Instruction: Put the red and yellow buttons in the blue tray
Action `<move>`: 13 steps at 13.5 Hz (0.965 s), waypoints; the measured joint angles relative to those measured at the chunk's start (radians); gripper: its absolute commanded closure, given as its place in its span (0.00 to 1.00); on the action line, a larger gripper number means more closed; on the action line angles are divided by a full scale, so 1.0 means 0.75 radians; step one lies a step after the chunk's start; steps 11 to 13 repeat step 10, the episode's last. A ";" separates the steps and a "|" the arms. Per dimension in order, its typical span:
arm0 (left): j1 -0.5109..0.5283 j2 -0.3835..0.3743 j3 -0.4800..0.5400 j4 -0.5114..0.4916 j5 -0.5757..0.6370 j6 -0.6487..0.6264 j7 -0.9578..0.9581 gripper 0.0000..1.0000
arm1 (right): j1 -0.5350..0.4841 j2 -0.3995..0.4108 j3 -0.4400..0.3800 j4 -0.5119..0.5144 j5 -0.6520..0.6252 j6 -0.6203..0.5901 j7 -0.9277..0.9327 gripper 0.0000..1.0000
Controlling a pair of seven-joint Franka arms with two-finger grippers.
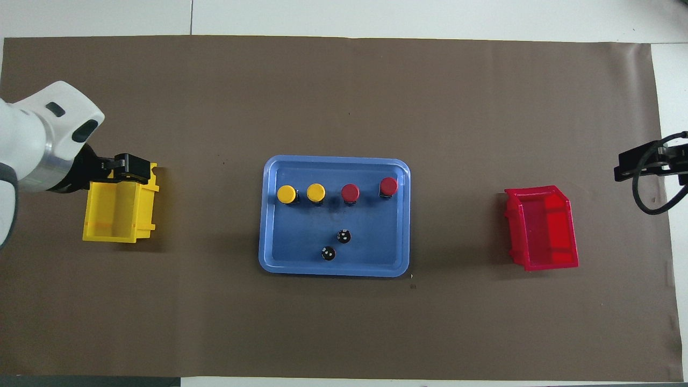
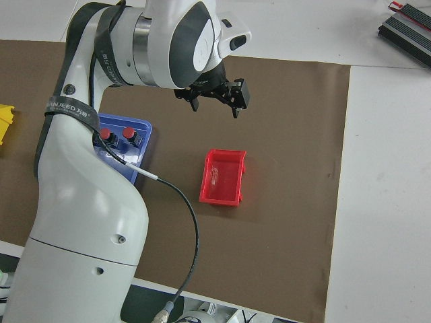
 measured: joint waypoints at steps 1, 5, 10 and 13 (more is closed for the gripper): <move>-0.027 -0.008 0.049 0.000 -0.001 -0.023 0.028 0.00 | 0.000 0.000 0.000 0.000 0.000 0.000 0.000 0.00; -0.076 -0.023 0.144 0.020 -0.002 -0.078 0.138 0.00 | 0.000 0.000 0.000 0.000 0.000 0.000 0.000 0.00; -0.076 -0.026 0.210 0.038 -0.002 -0.108 0.258 0.00 | 0.000 -0.001 0.000 -0.001 0.000 0.000 0.000 0.00; -0.076 -0.026 0.210 0.038 -0.002 -0.108 0.258 0.00 | 0.000 -0.001 0.000 -0.001 0.000 0.000 0.000 0.00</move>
